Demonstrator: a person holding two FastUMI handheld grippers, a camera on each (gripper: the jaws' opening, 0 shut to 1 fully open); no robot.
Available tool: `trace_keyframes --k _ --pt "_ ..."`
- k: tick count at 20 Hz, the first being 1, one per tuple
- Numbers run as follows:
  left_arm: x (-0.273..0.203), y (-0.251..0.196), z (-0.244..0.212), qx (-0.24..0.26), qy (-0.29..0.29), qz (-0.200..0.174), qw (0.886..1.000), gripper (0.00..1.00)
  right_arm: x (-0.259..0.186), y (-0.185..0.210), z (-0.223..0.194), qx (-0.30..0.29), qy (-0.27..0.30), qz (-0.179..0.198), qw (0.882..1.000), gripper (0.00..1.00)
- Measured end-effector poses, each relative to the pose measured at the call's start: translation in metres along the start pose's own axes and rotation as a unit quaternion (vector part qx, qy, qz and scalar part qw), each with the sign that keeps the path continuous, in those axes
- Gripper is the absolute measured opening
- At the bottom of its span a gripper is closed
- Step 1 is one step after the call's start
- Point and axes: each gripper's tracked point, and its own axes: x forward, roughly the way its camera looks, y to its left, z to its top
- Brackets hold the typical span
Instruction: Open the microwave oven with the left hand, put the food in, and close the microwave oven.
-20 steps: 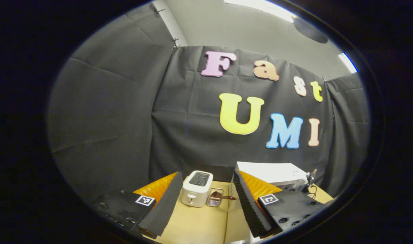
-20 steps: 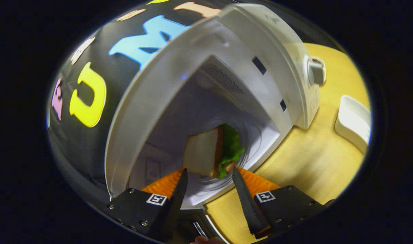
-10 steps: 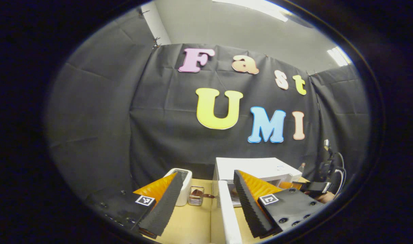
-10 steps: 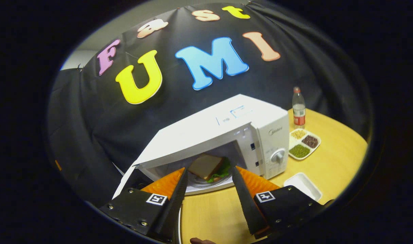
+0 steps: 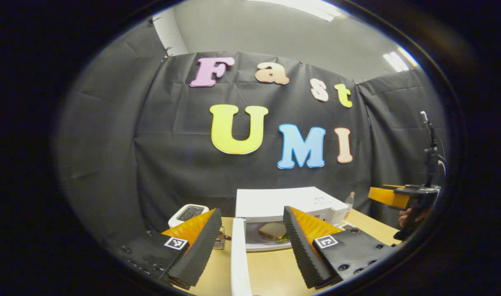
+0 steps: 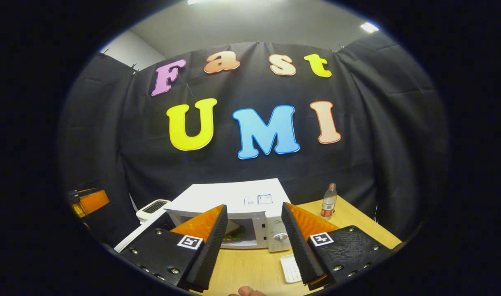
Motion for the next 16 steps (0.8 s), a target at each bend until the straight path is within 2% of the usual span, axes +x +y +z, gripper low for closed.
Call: trace_keyframes --k 4,8,14,16 --pt "-0.008 0.003 0.000 0.006 0.000 0.010 1.000 0.97 -0.022 -0.016 0.027 -0.002 -0.030 -0.010 0.999 0.85" --pt "-0.024 0.025 -0.012 -0.003 0.015 0.038 0.999 0.96 -0.032 -0.031 0.029 -0.001 -0.036 -0.021 0.999 0.85" --pt "-0.056 0.070 -0.036 0.022 0.055 0.065 0.996 0.96 -0.025 -0.031 0.023 -0.002 -0.027 -0.017 0.999 0.85" --pt "-0.069 0.081 -0.042 0.027 0.067 0.065 0.995 0.89 -0.025 -0.030 0.025 -0.003 -0.030 -0.017 0.999 0.85"
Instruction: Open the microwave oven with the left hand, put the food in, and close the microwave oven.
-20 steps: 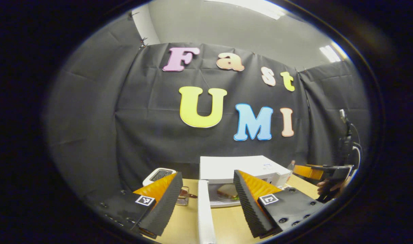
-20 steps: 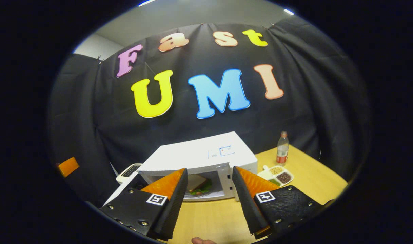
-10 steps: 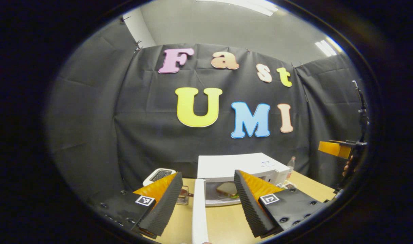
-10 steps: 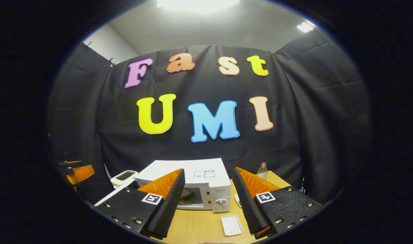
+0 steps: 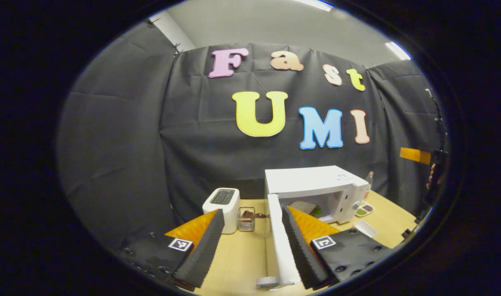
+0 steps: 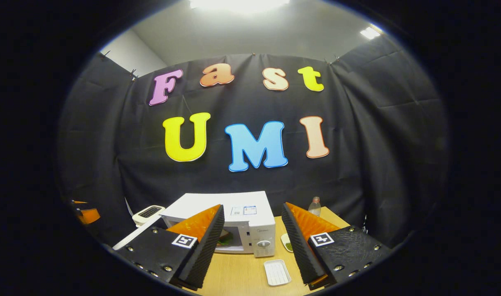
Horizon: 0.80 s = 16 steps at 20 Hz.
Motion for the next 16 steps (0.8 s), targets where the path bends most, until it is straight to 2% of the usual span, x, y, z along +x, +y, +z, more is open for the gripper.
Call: trace_keyframes --k 1,2,6,8,10,16 --pt "-0.002 0.005 -0.010 0.004 0.010 -0.002 1.000 0.86 0.000 0.001 -0.002 -0.003 -0.001 0.002 1.000 0.85" --pt "-0.006 0.009 -0.020 0.009 0.022 -0.002 1.000 0.74 0.001 0.001 -0.003 -0.009 -0.002 0.003 1.000 0.85" --pt "-0.017 0.029 -0.066 0.026 0.076 0.001 0.997 0.08 0.003 0.003 -0.003 -0.014 -0.002 0.003 1.000 0.85" --pt "-0.028 0.017 -0.091 0.012 0.109 -0.037 0.993 0.07 0.003 0.002 -0.004 -0.018 -0.004 -0.001 1.000 0.85" --pt "-0.028 0.010 -0.106 0.007 0.126 -0.060 0.990 0.09 0.001 0.000 0.001 -0.025 -0.010 -0.007 1.000 0.85" --pt "-0.037 -0.022 -0.133 -0.007 0.160 -0.125 0.979 0.07 0.002 -0.014 0.013 -0.027 -0.029 -0.034 0.999 0.85"
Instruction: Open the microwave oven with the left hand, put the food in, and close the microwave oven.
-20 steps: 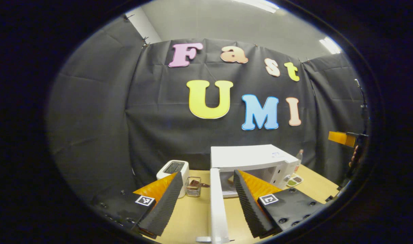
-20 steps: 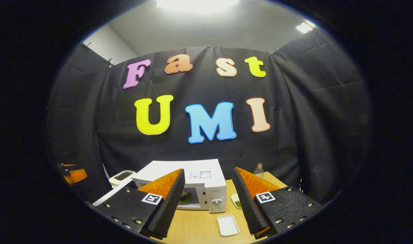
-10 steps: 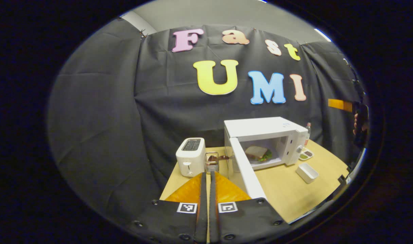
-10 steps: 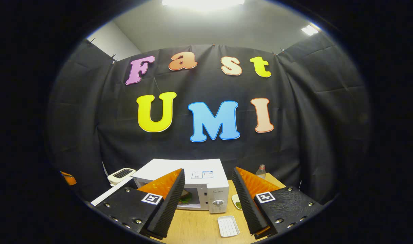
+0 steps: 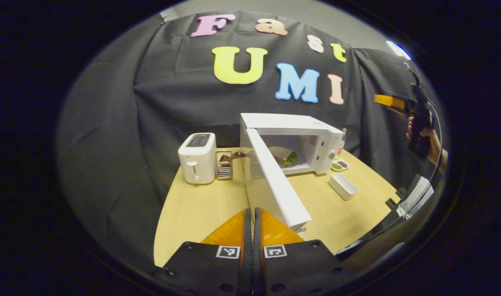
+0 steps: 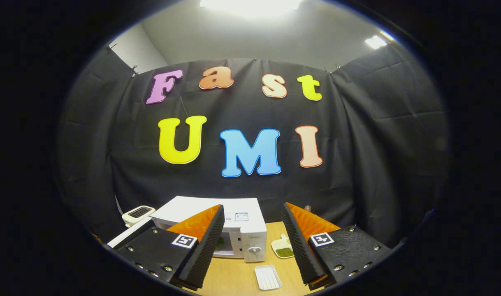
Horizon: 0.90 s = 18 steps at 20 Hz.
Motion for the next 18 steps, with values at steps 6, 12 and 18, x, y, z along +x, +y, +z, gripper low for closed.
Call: trace_keyframes --k 6,12,18 --pt "0.007 -0.033 0.001 -0.008 0.007 -0.017 1.000 0.09 0.006 -0.024 0.016 0.000 -0.020 -0.008 1.000 0.85" --pt "0.031 -0.087 0.008 -0.011 0.003 -0.024 1.000 0.07 0.026 -0.054 0.015 0.007 -0.017 0.004 1.000 0.85" --pt "0.066 -0.141 0.029 0.019 -0.007 -0.036 0.999 0.07 0.044 -0.087 0.013 0.012 -0.013 0.008 1.000 0.85"
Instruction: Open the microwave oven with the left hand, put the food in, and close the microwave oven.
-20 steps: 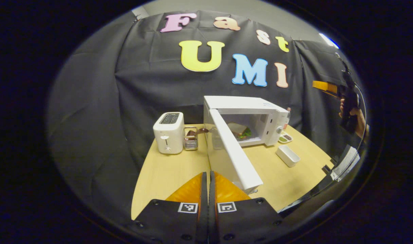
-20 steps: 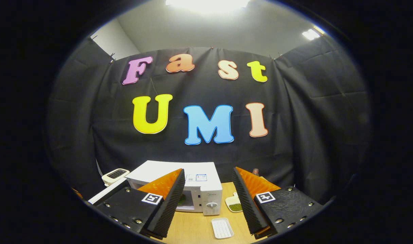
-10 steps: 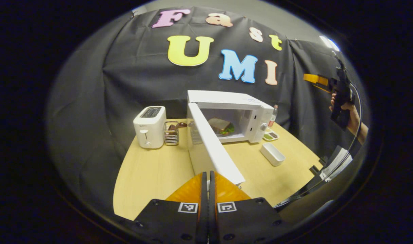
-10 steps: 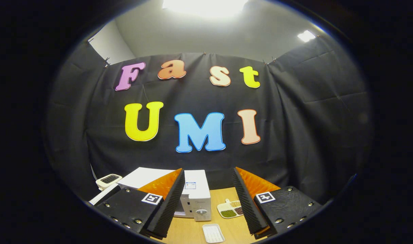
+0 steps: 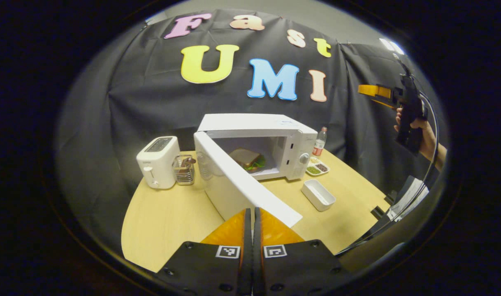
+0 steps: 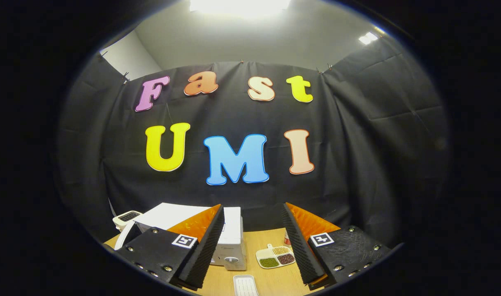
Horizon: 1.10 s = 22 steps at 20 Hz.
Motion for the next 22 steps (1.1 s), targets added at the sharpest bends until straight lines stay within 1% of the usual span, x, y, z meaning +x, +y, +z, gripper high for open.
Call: trace_keyframes --k 2,7,15,22 --pt "0.015 -0.019 0.004 0.015 0.002 -0.012 1.000 0.07 0.004 -0.011 -0.001 0.003 0.001 0.001 1.000 0.85" --pt "0.048 -0.054 0.017 0.024 0.003 -0.038 0.999 0.07 0.016 -0.036 -0.005 0.008 0.004 -0.002 1.000 0.85" --pt "0.110 -0.085 0.048 0.012 0.000 -0.056 0.998 0.07 0.025 -0.069 -0.013 0.015 0.013 -0.015 1.000 0.85" --pt "0.161 -0.111 0.069 0.026 -0.003 -0.071 0.997 0.07 0.029 -0.104 -0.024 0.017 0.023 -0.035 0.999 0.85"
